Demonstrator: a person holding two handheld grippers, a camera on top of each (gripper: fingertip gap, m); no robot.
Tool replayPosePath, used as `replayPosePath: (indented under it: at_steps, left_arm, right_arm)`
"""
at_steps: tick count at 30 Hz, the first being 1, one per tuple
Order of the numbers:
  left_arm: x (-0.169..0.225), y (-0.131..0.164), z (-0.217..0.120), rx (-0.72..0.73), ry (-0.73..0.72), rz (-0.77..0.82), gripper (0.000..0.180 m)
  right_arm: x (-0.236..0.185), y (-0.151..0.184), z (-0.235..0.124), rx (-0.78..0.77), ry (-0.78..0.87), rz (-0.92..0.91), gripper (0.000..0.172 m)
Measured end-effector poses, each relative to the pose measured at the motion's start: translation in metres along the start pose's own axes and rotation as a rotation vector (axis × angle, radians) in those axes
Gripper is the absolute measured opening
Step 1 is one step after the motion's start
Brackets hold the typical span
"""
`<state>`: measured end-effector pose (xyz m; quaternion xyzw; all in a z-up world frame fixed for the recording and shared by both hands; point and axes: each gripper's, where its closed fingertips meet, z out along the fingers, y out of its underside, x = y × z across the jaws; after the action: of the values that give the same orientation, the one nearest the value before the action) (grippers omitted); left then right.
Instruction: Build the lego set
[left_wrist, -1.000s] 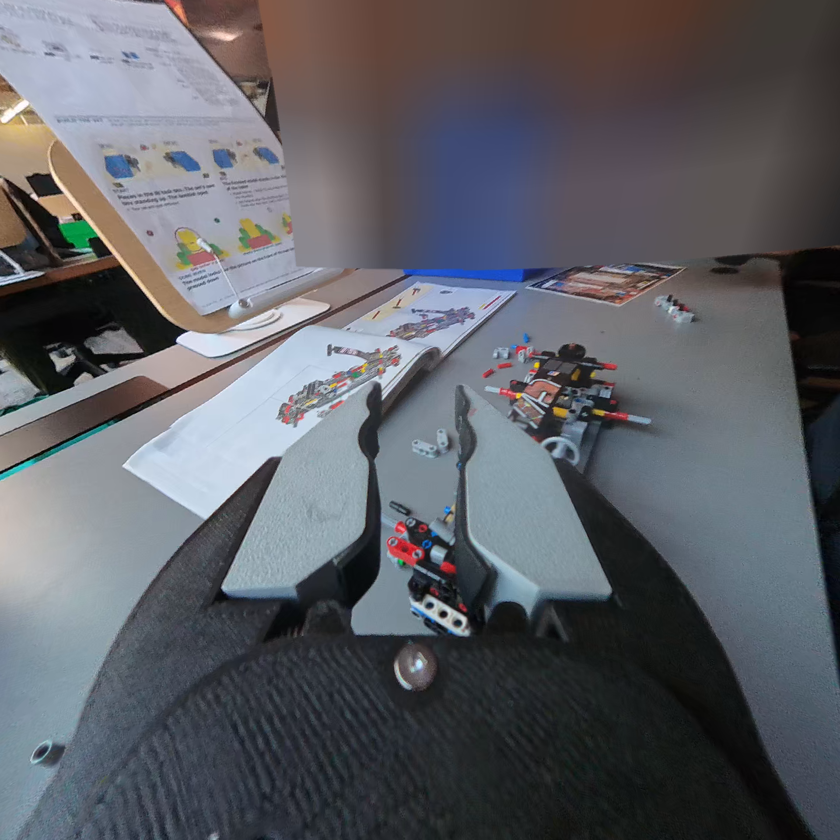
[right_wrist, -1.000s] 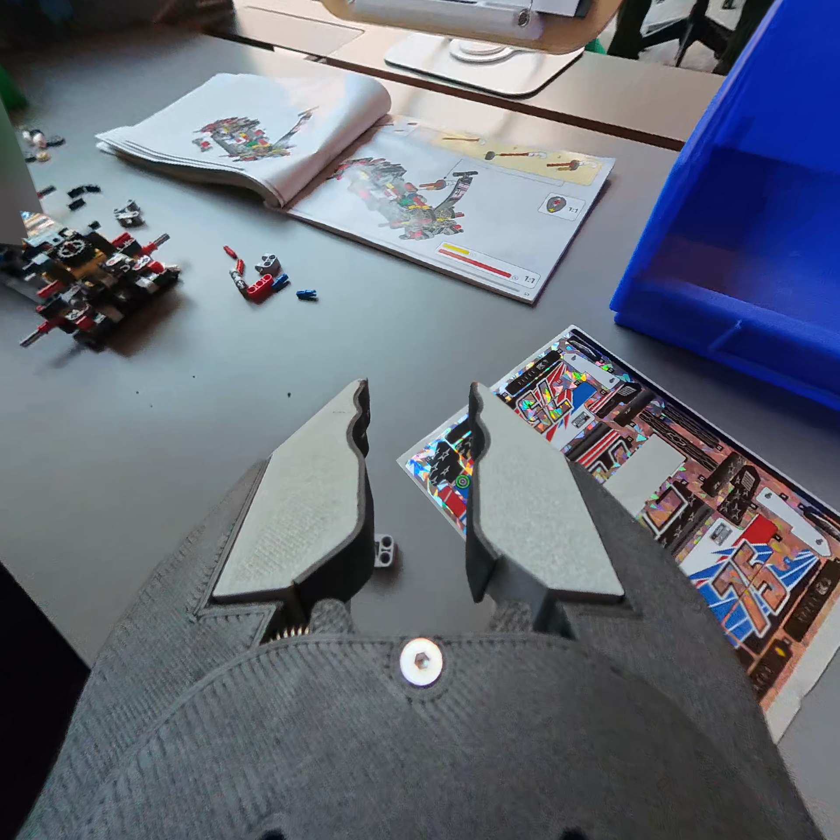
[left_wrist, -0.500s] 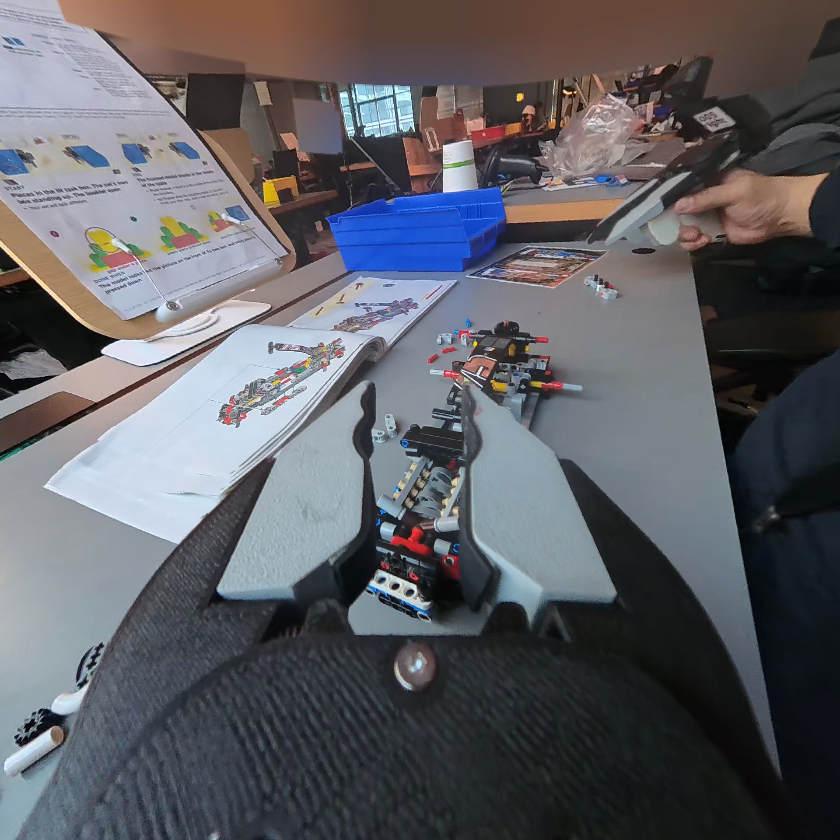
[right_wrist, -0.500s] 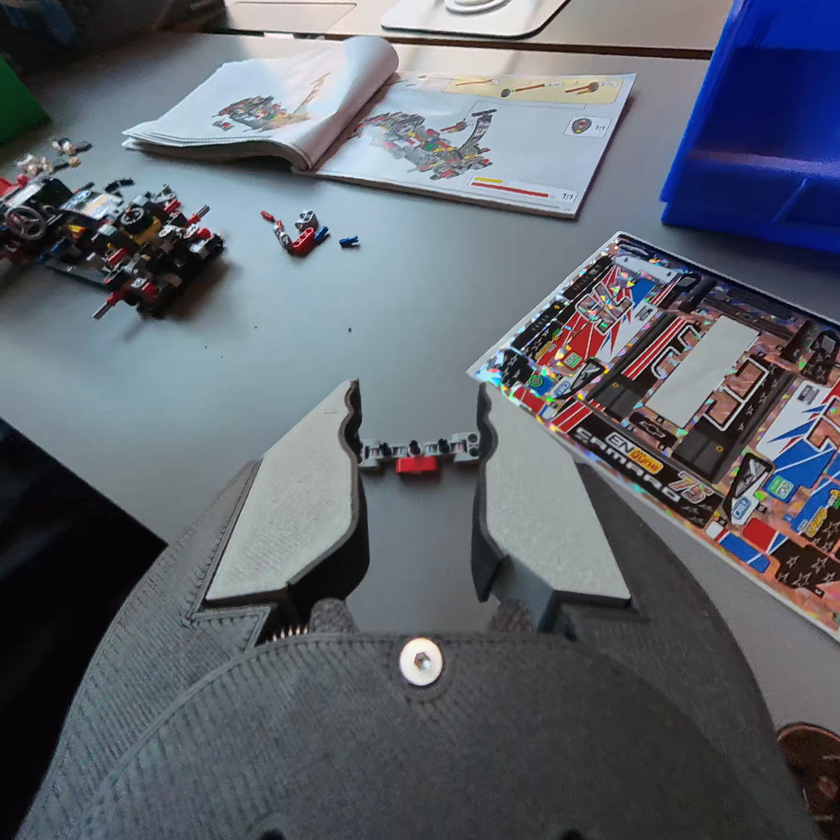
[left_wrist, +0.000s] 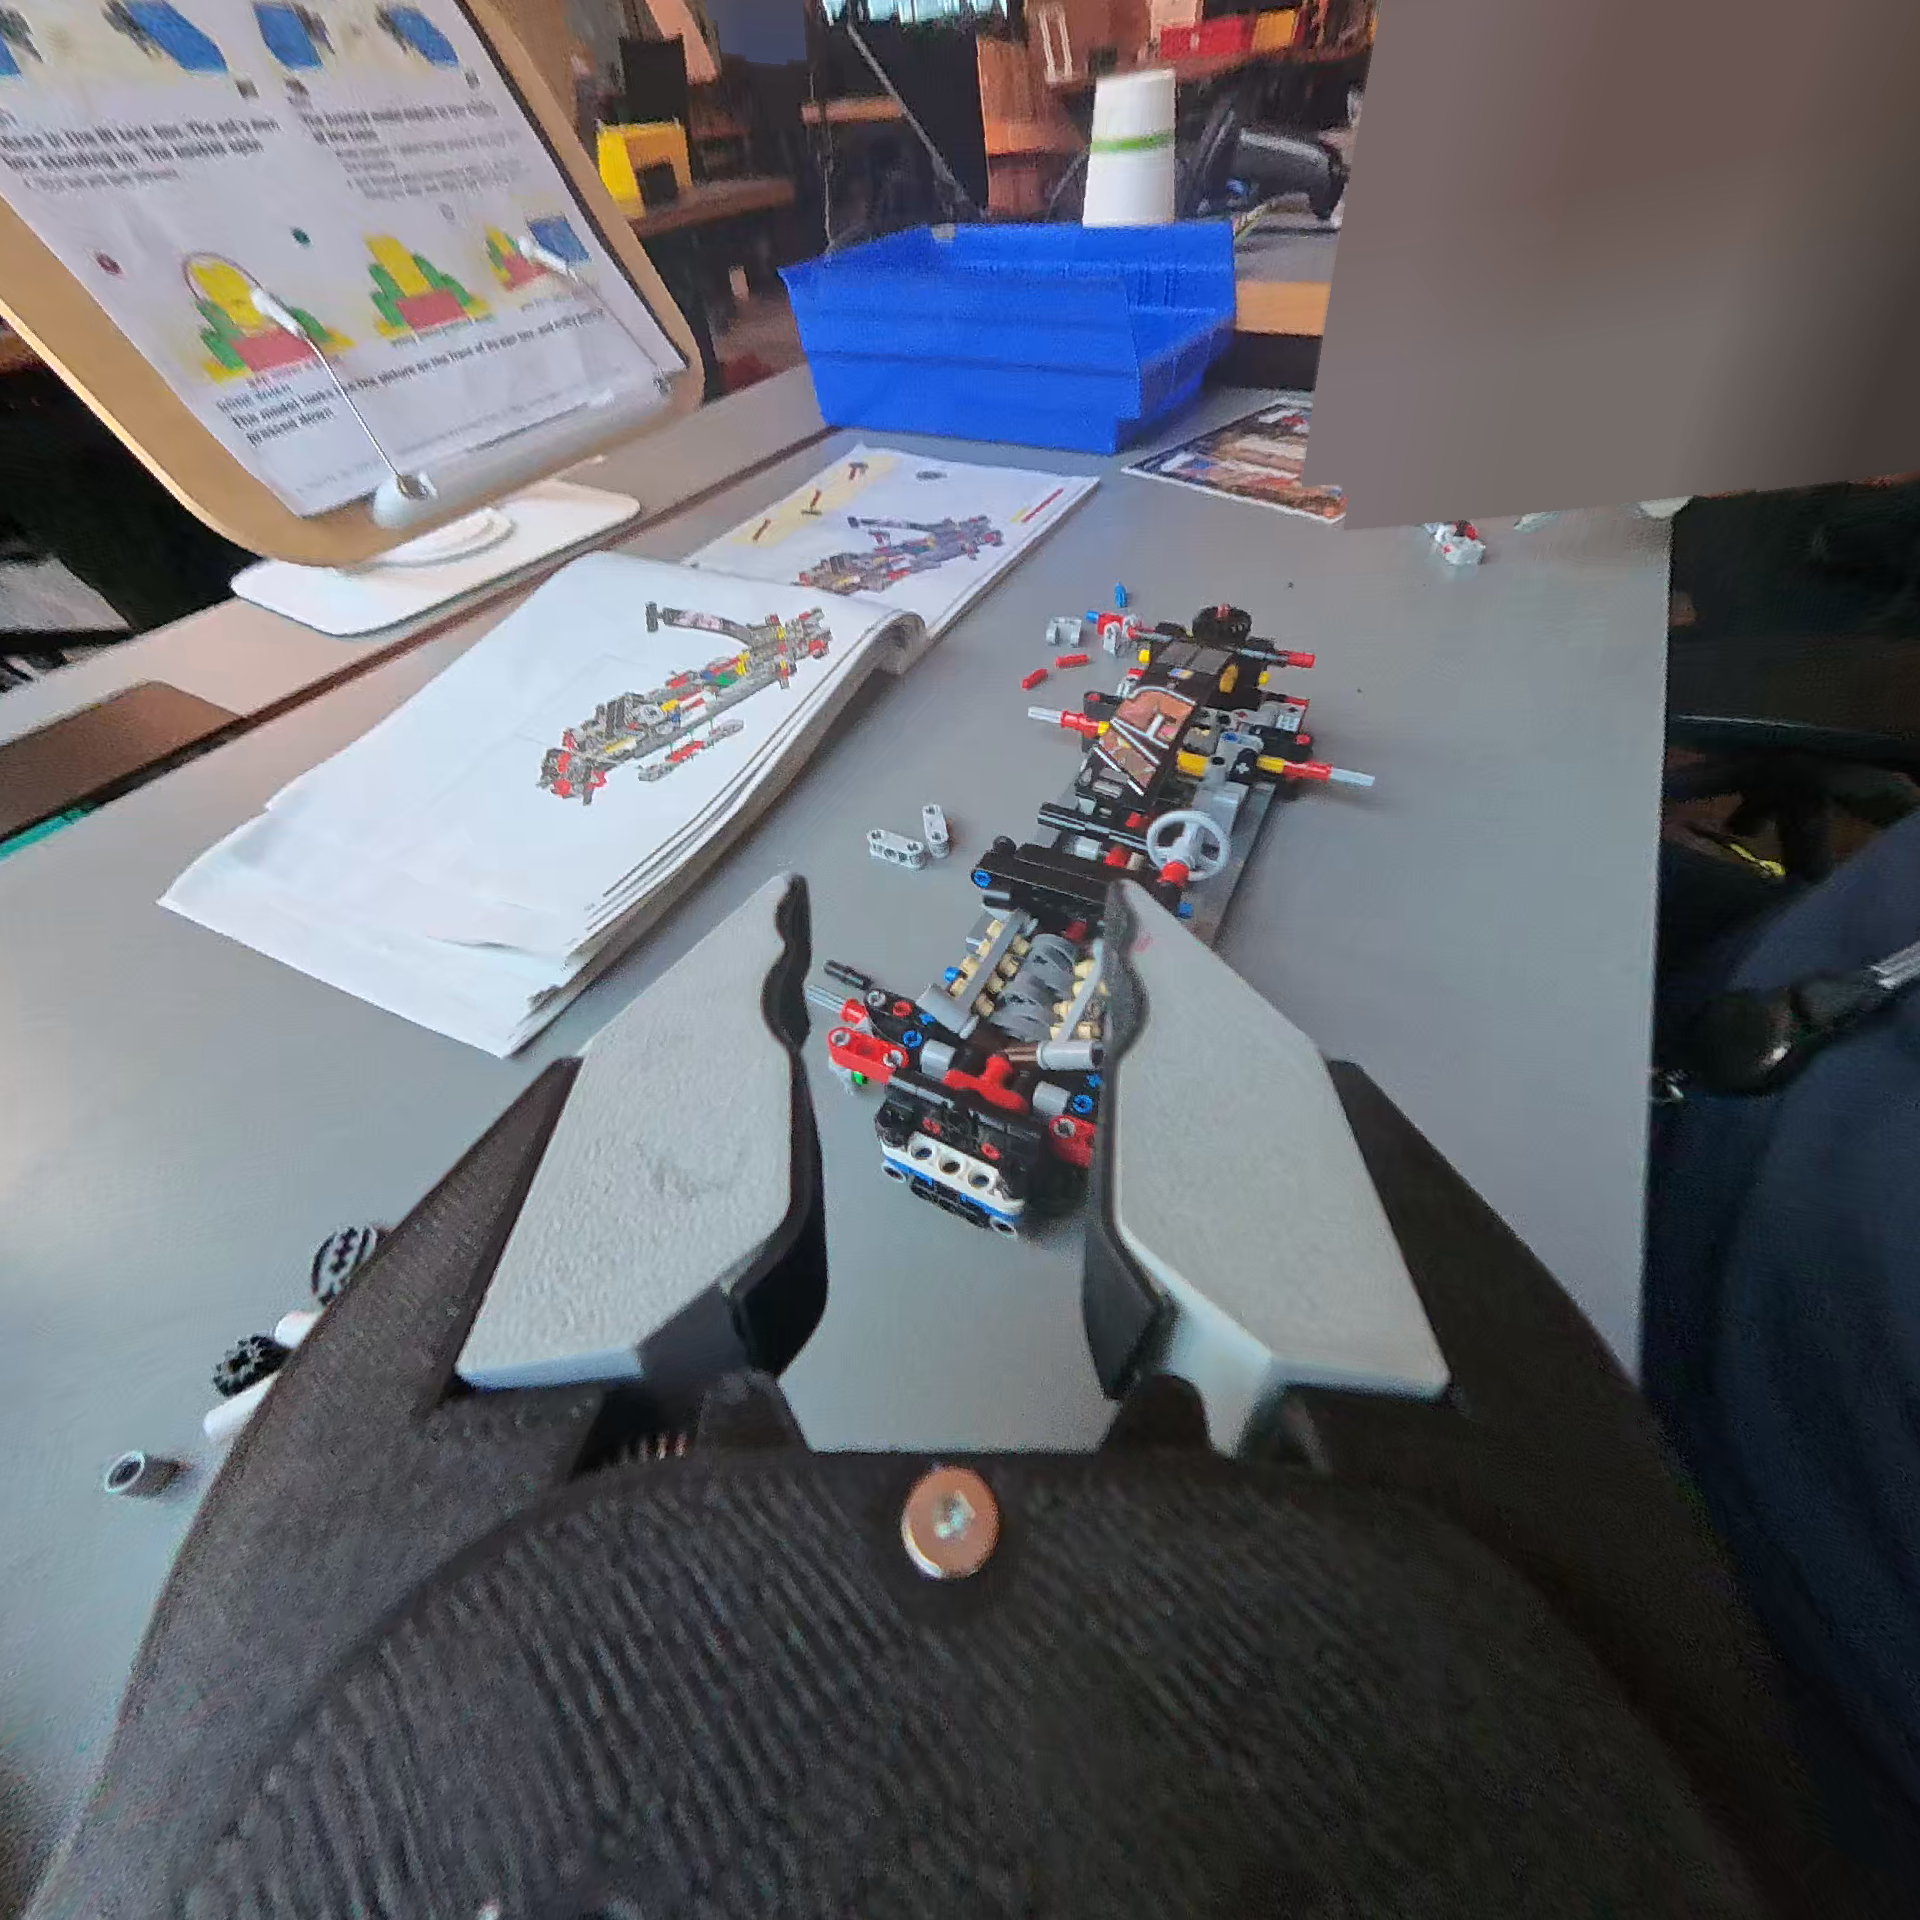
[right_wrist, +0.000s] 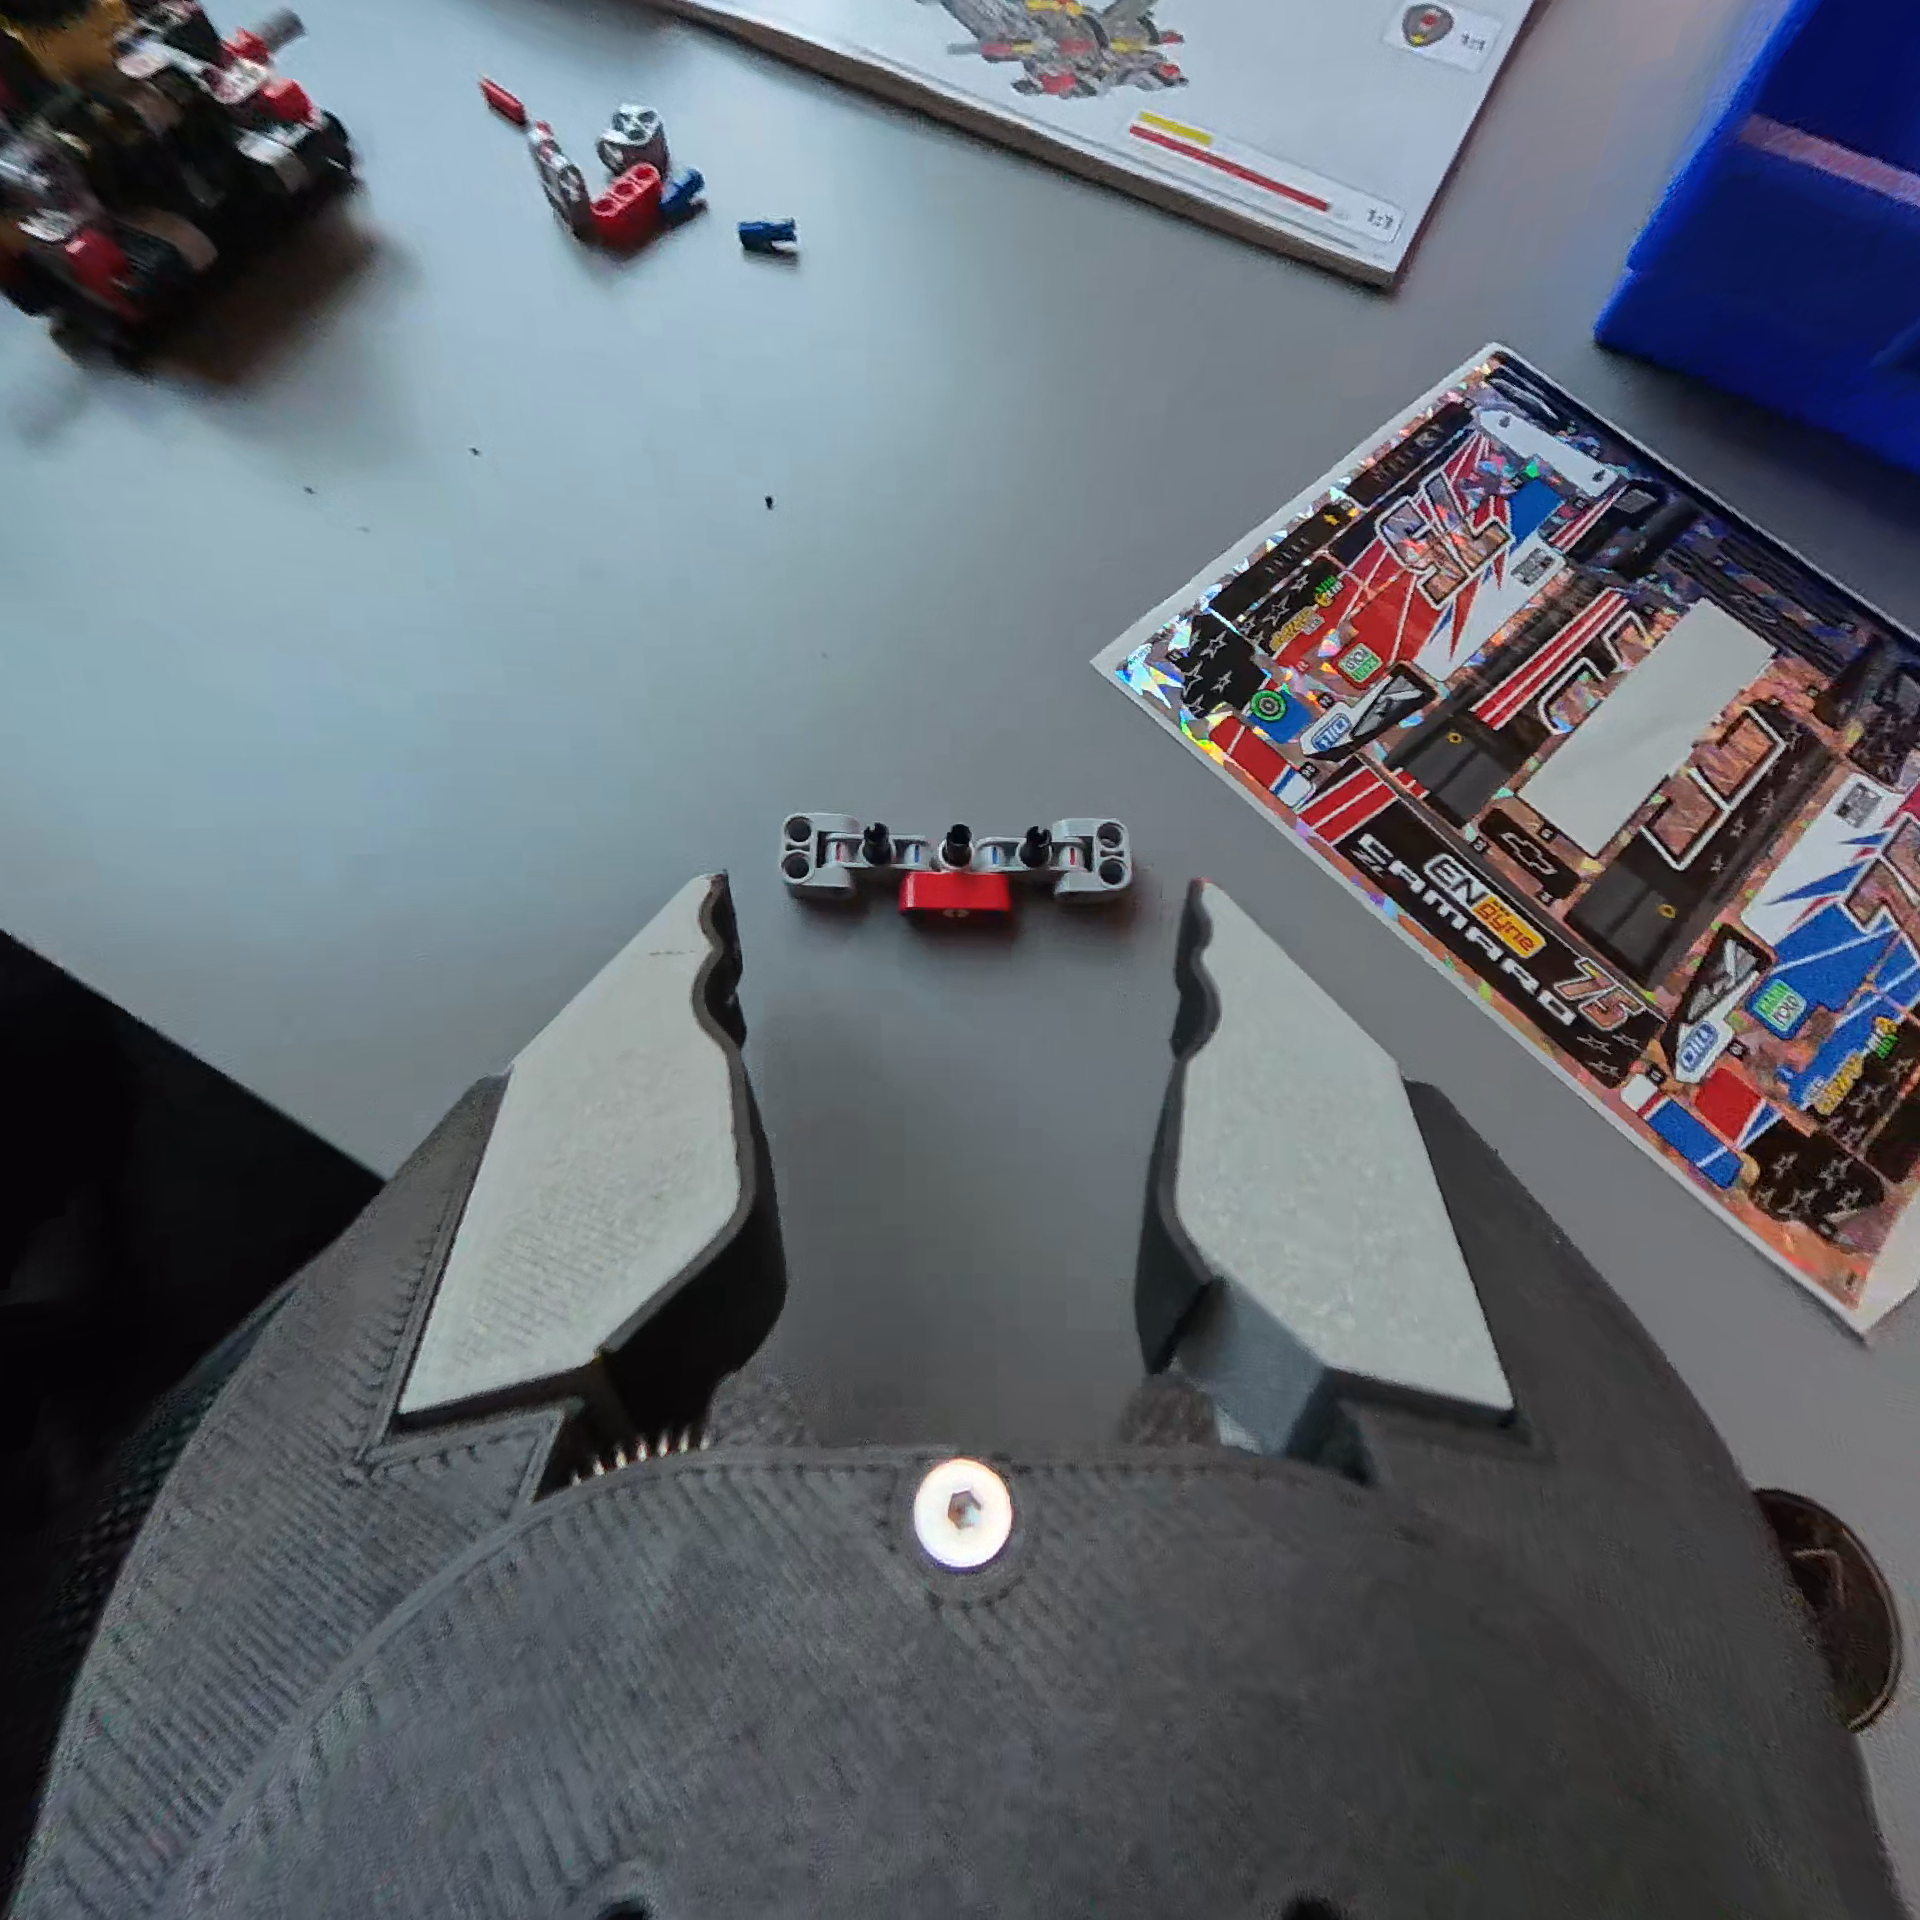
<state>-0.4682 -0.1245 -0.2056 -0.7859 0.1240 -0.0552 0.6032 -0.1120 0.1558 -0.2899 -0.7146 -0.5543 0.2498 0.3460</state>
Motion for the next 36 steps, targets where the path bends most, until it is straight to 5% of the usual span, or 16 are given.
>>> replayPosePath:
  at_steps: [3,36]
  left_arm:
    - [0.002,-0.002,-0.004,-0.030,-0.001,-0.025,0.057]
    - [-0.001,0.040,0.006,-0.134,-0.053,-0.012,0.056]
  right_arm:
    - [0.000,0.008,0.011,-0.050,0.006,0.004,0.091]
    - [-0.022,-0.014,0.044,-0.074,-0.105,-0.085,0.074]
